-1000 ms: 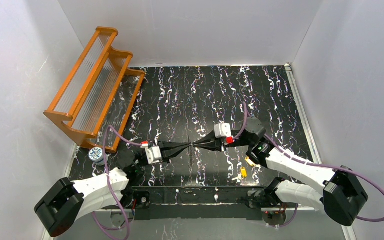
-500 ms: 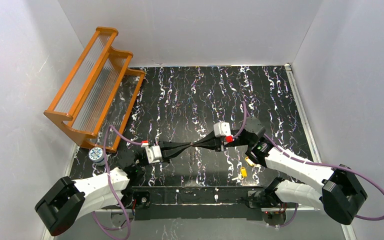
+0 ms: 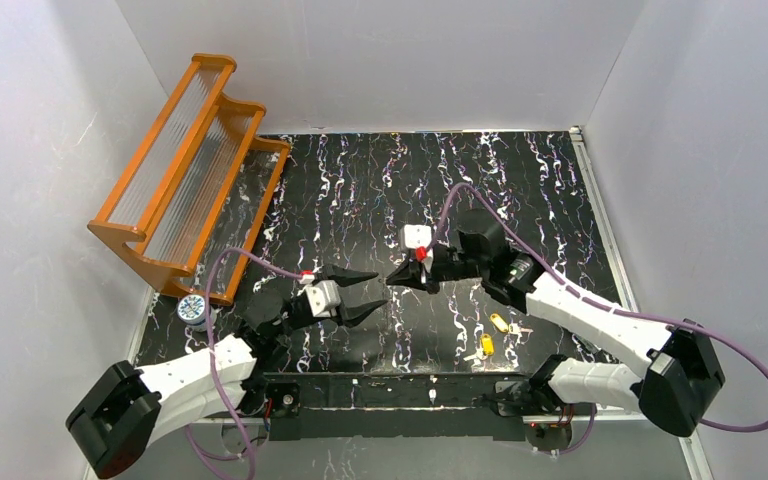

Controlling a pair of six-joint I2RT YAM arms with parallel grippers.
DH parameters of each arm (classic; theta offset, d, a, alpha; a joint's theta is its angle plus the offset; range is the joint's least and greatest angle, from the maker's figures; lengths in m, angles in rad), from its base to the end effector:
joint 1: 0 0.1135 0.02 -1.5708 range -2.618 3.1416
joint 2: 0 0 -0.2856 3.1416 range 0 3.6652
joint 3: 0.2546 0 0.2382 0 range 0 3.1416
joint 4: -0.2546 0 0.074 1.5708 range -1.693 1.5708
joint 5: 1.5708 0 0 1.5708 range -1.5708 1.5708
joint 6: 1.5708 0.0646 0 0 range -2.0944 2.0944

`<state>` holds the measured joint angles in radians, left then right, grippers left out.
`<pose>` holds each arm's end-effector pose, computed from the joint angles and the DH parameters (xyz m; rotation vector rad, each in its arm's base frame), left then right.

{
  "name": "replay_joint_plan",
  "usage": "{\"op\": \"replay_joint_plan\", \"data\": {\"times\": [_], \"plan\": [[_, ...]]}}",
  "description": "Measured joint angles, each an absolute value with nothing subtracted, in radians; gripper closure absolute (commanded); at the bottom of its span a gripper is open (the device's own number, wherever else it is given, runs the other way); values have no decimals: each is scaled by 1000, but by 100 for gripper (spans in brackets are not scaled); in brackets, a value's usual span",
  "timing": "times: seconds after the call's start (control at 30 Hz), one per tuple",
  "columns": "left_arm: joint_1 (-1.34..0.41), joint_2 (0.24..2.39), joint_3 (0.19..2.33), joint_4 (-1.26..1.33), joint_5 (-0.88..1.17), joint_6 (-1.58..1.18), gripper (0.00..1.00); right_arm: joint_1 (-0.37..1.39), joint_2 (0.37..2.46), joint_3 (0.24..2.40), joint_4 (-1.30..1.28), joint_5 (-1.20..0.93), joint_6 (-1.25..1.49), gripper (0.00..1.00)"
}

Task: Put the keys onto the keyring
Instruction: Adjust the keyring.

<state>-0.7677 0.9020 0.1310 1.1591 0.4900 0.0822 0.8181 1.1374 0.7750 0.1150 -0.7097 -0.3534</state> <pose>0.1021 -0.1408 0.2695 0.9008 0.9080 -0.8822 0.1444 0.2157 0.3169 -1.4208 1.2067 0.9670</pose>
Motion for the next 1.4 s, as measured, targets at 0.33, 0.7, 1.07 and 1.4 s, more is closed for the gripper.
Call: {"op": "replay_joint_plan", "data": {"times": [0.33,0.7,1.07,1.4], "plan": [[-774,886,295,711,496,259,59,818,1246,938,-292,-570,-446,99],[-774,1016,370,620,540,293,71,818,1308,1023,-421,-557,-477,99],[-774,1064,381,670,577,262,86,818,1316,1023,-420,-585,-480,99],[-773,1063,381,679,570,251,100,818,1316,1023,-421,-590,-511,99]]}}
